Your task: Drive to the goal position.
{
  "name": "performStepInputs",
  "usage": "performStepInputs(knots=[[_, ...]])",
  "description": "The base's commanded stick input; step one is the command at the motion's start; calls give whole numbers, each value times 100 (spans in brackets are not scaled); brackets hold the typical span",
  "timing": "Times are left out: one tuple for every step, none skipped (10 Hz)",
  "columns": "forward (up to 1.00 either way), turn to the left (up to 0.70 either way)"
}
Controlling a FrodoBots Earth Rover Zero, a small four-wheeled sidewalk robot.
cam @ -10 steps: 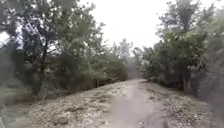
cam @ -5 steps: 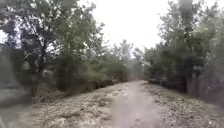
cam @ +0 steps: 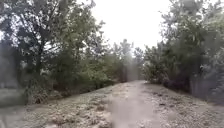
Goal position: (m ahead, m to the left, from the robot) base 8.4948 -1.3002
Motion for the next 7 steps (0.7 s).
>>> performStepInputs(knots=[[45, 0], [45, 0], [45, 0], [45, 0], [45, 0], [45, 0], [45, 0]])
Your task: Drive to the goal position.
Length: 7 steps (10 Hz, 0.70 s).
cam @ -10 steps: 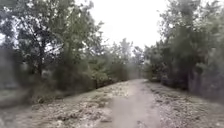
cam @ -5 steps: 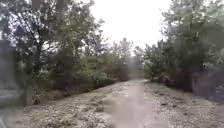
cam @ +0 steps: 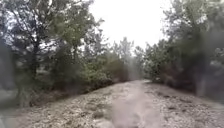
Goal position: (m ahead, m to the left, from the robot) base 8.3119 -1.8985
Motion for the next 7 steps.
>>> performStepInputs(knots=[[45, 0], [45, 0], [45, 0], [45, 0], [45, 0], [45, 0], [45, 0]])
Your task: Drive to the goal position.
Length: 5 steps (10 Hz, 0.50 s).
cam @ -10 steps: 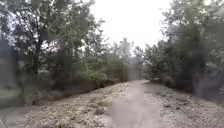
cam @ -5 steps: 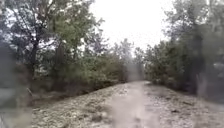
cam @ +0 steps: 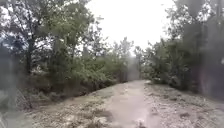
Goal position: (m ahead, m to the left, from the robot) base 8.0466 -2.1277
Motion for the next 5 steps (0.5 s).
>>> performStepInputs(knots=[[45, 0], [45, 0], [45, 0], [45, 0], [45, 0]])
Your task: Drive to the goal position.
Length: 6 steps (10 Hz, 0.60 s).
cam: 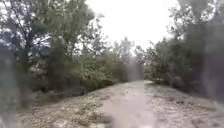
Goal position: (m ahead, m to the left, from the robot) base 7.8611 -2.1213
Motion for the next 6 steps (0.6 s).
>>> performStepInputs(knots=[[45, 0], [45, 0], [45, -2], [45, -27], [45, -27], [45, -27]])
